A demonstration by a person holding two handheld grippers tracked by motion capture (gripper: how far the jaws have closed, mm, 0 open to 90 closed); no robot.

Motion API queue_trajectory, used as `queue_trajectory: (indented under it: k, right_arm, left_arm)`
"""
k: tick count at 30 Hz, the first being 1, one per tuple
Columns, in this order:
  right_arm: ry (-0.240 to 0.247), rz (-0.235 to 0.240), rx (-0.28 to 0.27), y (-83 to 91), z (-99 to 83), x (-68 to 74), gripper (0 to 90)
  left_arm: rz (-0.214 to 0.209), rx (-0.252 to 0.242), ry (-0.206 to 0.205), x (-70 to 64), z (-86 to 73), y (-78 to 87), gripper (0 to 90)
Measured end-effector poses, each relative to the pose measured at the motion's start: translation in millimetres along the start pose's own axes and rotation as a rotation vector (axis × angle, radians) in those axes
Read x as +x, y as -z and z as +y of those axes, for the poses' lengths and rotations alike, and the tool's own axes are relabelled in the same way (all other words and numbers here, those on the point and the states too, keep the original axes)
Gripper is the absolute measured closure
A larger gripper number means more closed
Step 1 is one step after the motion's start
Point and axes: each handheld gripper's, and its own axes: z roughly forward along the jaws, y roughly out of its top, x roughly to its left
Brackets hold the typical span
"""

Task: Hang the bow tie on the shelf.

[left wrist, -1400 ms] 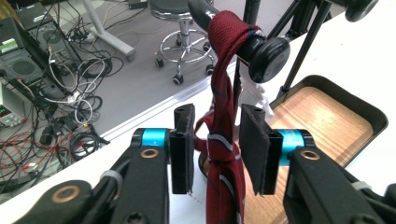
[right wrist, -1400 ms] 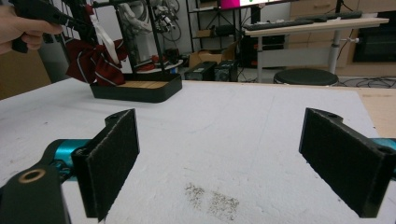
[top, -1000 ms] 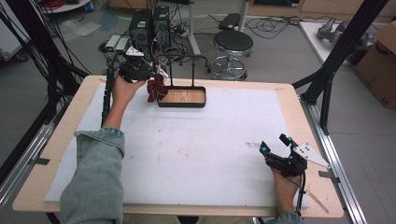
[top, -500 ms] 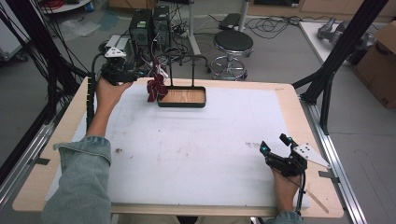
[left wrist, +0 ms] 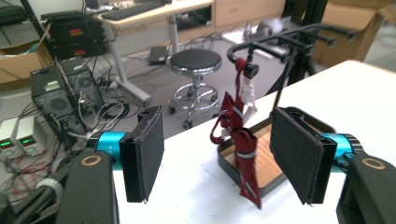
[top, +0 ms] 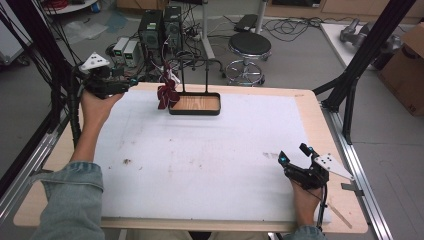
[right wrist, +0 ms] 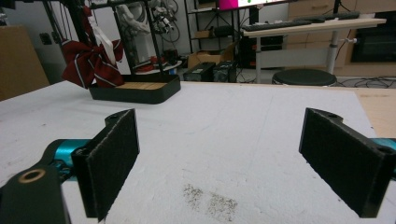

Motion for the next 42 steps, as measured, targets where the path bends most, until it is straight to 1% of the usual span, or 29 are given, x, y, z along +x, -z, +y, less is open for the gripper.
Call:
queue_trajectory:
  k: [2,6,8,12,15,18,19,21,29,32,33,36,42]
  right_arm:
    - [0.002,0.001,-0.001,0.1,0.0,-0.3,11.3]
    - [-0.001,-0.003,0.0,0.2,0.0,-0.3,11.3]
    - [-0.004,-0.003,0.0,0.2,0.0,-0.5,11.3]
    - [-0.005,-0.004,0.0,0.3,0.0,-0.5,11.3]
    - [-0.002,-0.005,0.001,0.3,-0.1,-0.5,11.3]
    - [-0.007,-0.005,0.002,0.5,0.0,-0.4,11.3]
    - [-0.006,-0.006,0.002,0.5,0.0,-0.4,11.3]
    - [-0.006,-0.006,0.002,0.5,0.0,-0.4,11.3]
    - [-0.016,-0.012,0.004,0.7,0.0,-0.1,11.3]
    - [-0.009,-0.013,0.001,0.6,0.0,-0.7,11.3]
    - [-0.011,-0.013,0.004,0.7,0.0,-0.5,11.3]
    - [-0.012,-0.013,0.004,0.7,0.0,-0.4,11.3]
    - [-0.011,-0.012,0.003,0.7,0.0,-0.6,11.3]
  left_arm:
    - [-0.007,-0.017,0.012,0.2,-3.5,10.4,34.8]
    - [-0.01,-0.049,0.02,-1.8,-12.0,31.0,32.6]
    - [-0.006,-0.061,0.026,-3.9,-16.6,42.7,31.0]
    - [-0.004,-0.075,0.026,-9.0,-26.3,59.2,28.7]
    - [0.003,-0.078,0.018,-13.6,-35.7,71.8,26.8]
    - [0.018,-0.086,0.022,-17.8,-44.7,82.8,24.7]
    - [0.027,-0.086,0.028,-19.4,-47.9,86.6,23.3]
    - [0.039,-0.087,0.026,-21.7,-52.9,92.4,20.2]
    - [0.058,-0.082,0.016,-32.5,-74.7,106.3,18.5]
    - [0.052,-0.082,0.015,-37.1,-83.4,110.6,18.3]
    - [0.044,-0.081,0.023,-38.9,-87.1,112.0,18.3]
    - [0.044,-0.072,0.019,-42.2,-94.3,115.2,18.3]
    - [0.068,-0.052,0.017,-46.5,-108.7,120.3,18.0]
